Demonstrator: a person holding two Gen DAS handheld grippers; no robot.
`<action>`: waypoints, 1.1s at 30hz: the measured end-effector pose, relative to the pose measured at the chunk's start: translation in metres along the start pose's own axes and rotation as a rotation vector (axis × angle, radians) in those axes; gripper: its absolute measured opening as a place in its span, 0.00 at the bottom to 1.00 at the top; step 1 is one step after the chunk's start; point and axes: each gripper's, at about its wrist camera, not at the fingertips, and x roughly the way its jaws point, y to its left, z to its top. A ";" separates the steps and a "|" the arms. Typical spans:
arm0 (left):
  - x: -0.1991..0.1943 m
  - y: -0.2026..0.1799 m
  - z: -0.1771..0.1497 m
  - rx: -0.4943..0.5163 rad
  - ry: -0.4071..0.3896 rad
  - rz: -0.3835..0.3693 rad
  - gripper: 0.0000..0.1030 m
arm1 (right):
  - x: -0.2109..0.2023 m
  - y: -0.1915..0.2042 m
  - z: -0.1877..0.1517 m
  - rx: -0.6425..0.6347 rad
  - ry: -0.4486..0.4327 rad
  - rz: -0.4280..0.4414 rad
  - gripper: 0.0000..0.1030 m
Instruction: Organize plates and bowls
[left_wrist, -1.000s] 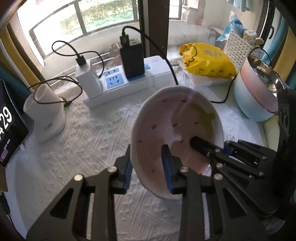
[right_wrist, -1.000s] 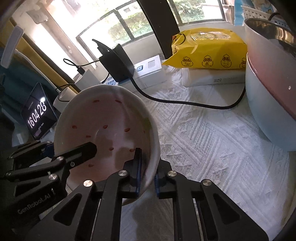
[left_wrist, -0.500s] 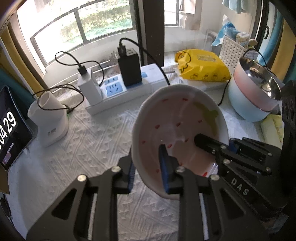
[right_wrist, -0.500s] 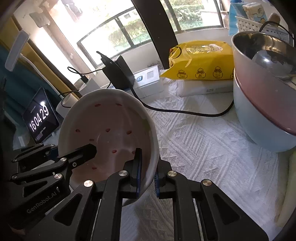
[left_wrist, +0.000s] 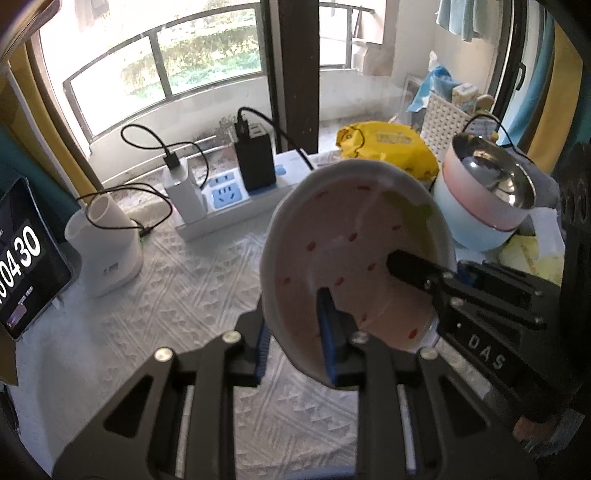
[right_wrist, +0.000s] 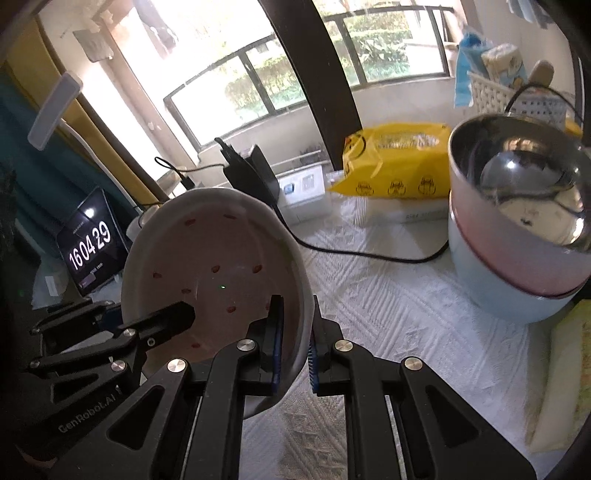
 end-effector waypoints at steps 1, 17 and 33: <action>-0.003 -0.001 0.000 0.001 -0.005 -0.002 0.23 | -0.003 0.001 0.001 -0.004 -0.008 -0.003 0.12; -0.065 -0.004 -0.006 0.000 -0.123 -0.038 0.23 | -0.062 0.033 0.005 -0.073 -0.102 -0.053 0.12; -0.124 0.016 -0.038 -0.030 -0.211 -0.061 0.23 | -0.109 0.077 -0.020 -0.105 -0.133 -0.060 0.12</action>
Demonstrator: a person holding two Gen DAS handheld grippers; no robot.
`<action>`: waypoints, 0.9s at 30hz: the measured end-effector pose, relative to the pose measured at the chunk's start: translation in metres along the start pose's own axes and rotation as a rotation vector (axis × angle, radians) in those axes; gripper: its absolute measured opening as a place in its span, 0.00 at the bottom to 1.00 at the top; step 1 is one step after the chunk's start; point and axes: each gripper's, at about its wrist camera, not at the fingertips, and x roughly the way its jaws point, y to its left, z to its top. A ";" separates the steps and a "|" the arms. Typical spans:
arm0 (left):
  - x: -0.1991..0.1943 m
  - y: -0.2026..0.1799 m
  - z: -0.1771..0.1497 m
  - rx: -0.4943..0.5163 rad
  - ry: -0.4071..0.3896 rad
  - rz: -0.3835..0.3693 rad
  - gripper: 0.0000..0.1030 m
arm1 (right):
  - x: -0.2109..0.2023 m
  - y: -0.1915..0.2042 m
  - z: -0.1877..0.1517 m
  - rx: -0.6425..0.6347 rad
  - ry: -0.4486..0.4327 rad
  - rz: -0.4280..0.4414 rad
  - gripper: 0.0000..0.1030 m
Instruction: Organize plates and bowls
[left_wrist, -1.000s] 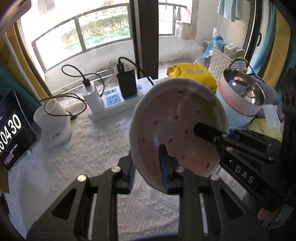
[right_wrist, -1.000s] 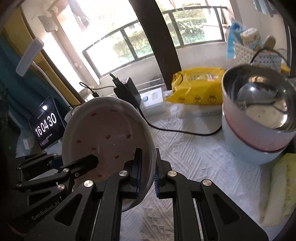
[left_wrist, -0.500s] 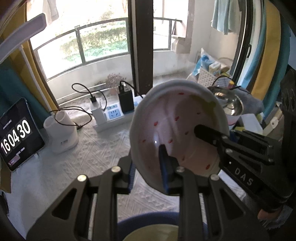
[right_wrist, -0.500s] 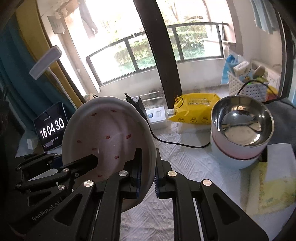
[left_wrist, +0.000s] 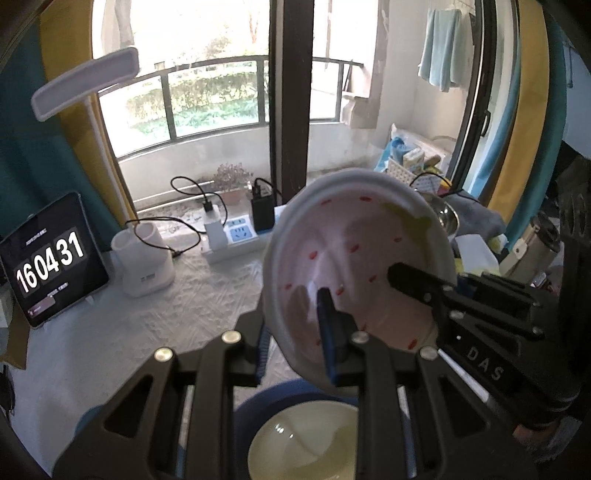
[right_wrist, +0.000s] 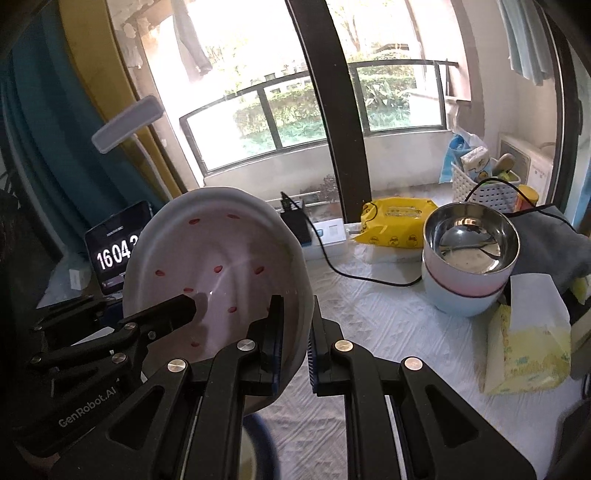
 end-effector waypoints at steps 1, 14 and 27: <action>-0.003 0.001 -0.002 -0.001 -0.004 0.000 0.23 | -0.003 0.002 -0.001 -0.003 0.000 0.000 0.12; -0.030 0.001 -0.025 0.001 -0.027 -0.016 0.23 | -0.022 0.015 -0.018 -0.010 0.016 0.003 0.12; -0.039 0.001 -0.055 -0.011 -0.009 -0.029 0.23 | -0.028 0.020 -0.045 -0.002 0.073 0.005 0.12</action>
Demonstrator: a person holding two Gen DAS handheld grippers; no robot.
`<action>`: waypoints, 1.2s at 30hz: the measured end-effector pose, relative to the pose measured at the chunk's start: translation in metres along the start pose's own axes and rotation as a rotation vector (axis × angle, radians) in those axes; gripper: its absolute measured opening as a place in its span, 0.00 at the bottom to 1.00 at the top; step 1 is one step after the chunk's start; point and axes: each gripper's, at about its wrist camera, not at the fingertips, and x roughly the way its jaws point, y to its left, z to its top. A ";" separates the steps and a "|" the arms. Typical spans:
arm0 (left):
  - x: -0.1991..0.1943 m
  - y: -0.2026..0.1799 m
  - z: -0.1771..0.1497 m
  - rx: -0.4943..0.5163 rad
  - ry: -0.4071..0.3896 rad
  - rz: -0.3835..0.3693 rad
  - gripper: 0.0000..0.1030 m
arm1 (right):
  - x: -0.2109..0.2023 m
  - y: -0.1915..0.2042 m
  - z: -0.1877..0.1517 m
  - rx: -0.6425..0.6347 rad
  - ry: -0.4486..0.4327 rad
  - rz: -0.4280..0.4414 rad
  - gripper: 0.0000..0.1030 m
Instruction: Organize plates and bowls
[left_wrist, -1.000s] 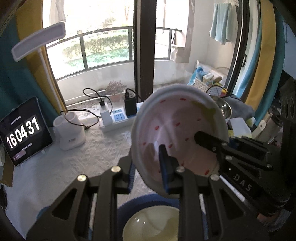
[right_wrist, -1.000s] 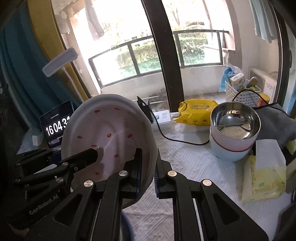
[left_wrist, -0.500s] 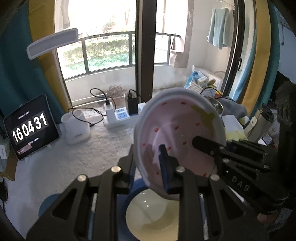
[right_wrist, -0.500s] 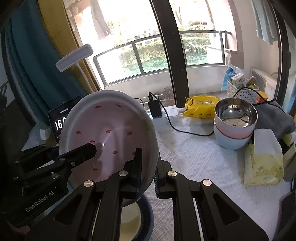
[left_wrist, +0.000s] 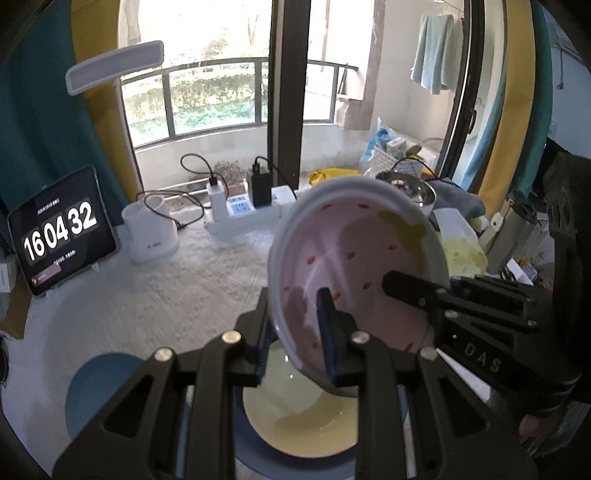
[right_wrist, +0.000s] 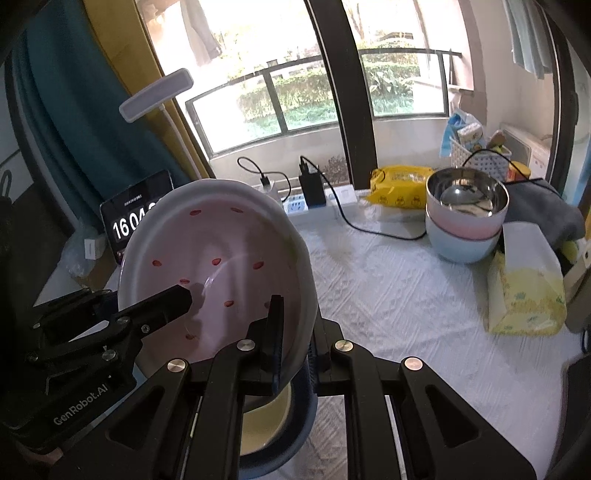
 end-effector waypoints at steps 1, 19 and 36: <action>0.000 0.000 -0.003 -0.003 0.004 -0.002 0.23 | 0.000 0.000 -0.002 0.001 0.005 0.000 0.12; 0.009 0.012 -0.043 -0.033 0.071 -0.029 0.23 | 0.013 0.010 -0.037 0.014 0.095 -0.003 0.12; 0.019 0.014 -0.072 -0.018 0.126 -0.015 0.23 | 0.028 0.015 -0.055 0.017 0.178 -0.025 0.12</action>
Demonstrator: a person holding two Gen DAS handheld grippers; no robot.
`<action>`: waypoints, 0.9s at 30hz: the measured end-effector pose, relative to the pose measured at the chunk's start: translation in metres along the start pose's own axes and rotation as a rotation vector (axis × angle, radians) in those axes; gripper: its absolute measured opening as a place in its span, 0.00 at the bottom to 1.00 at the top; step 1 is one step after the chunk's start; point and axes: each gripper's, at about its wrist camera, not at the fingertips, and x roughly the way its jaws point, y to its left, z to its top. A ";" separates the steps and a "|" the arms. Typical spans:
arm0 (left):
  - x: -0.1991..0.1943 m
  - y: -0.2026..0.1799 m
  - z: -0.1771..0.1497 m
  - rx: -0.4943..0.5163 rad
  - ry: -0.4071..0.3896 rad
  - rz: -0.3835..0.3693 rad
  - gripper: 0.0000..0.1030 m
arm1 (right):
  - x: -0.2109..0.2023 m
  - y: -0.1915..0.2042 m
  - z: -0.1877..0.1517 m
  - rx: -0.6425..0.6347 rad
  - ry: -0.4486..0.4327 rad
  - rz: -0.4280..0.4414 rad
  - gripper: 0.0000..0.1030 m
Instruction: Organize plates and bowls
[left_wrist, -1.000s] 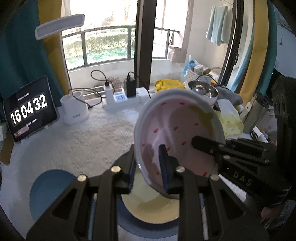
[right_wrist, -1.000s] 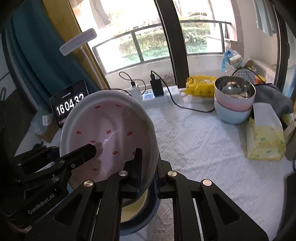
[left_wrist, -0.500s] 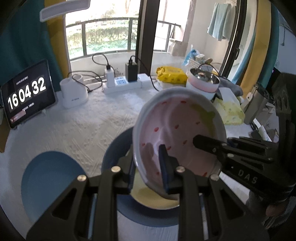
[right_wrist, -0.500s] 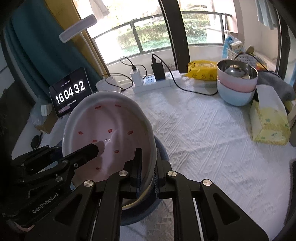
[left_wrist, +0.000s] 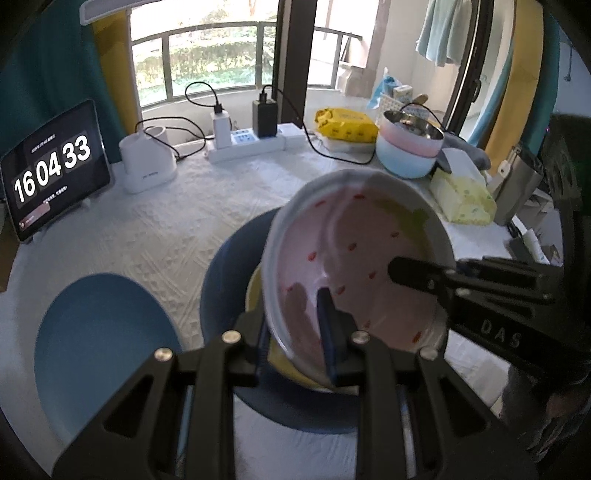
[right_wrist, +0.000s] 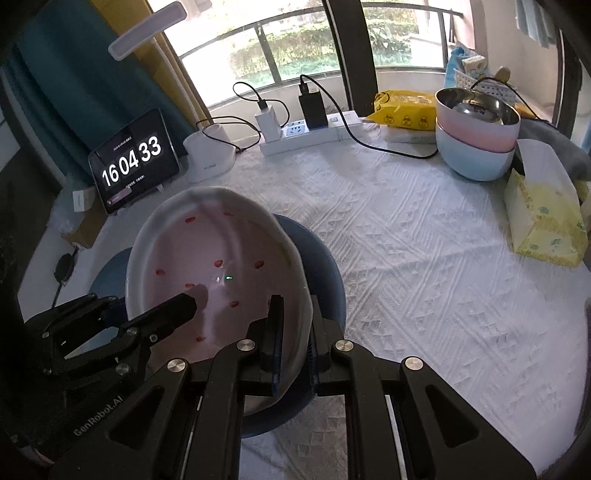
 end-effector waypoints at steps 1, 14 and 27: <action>0.000 -0.001 -0.001 0.002 -0.002 0.005 0.23 | 0.000 0.000 0.000 -0.004 -0.001 -0.003 0.12; 0.002 0.013 -0.009 -0.012 -0.009 0.061 0.23 | 0.006 0.010 -0.001 -0.067 -0.011 -0.060 0.19; -0.016 0.019 -0.005 -0.030 -0.060 0.030 0.25 | -0.002 0.005 0.001 -0.032 -0.023 -0.021 0.19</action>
